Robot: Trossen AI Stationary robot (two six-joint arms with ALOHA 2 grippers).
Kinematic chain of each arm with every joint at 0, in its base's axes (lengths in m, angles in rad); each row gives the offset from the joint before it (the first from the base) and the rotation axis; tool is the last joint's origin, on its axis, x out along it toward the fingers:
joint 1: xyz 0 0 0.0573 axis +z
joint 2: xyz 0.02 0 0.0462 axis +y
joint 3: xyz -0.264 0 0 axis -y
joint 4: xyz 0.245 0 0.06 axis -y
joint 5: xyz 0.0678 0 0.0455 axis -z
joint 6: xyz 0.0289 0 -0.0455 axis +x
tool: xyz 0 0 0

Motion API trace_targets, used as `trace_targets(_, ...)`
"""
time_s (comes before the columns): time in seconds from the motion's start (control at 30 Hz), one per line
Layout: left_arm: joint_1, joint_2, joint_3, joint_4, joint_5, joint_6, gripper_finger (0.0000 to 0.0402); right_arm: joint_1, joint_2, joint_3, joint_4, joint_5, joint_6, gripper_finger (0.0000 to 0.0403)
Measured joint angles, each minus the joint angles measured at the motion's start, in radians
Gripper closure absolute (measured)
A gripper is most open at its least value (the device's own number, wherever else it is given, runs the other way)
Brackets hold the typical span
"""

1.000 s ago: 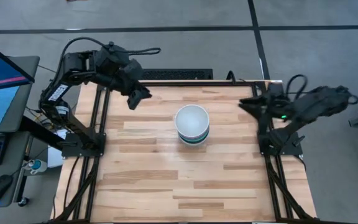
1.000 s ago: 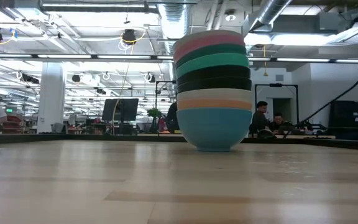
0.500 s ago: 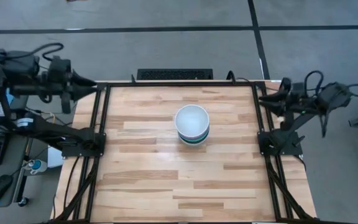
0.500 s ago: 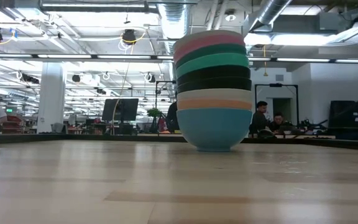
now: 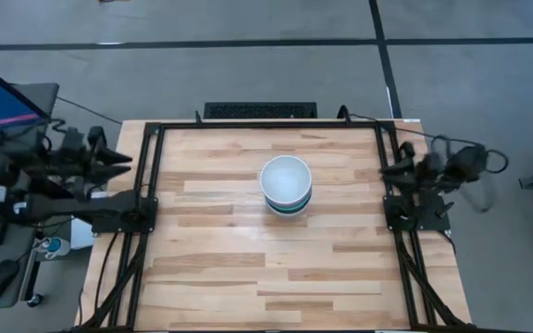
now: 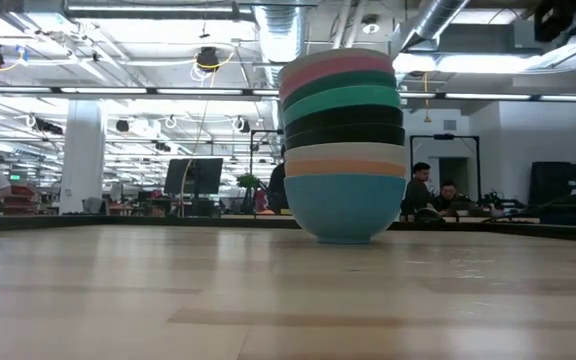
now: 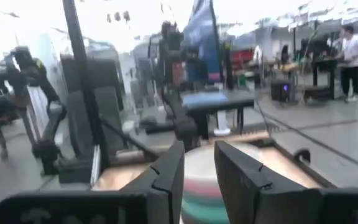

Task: Nest bowls inside each other
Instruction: Return to Home Position

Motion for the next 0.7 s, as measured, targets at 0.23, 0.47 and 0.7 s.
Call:
trace_targets(0.23, -0.001, -0.253, -0.384, 0.302, 0.146, 0.019, 0.029, -0.017, 0.042, -0.075, 0.038, -0.061, 0.062, 0.0291)
trace_targets(0.47, -0.002, -0.44, -0.63, 0.49, 0.308, 0.02, 0.029, -0.017, 0.039, -0.095, 0.093, -0.07, 0.039, 0.0291)
trace_targets(0.7, -0.002, -0.429, -0.702, 0.486, 0.367, 0.068, 0.029, -0.02, 0.043, -0.091, 0.026, -0.065, 0.04, 0.0291)
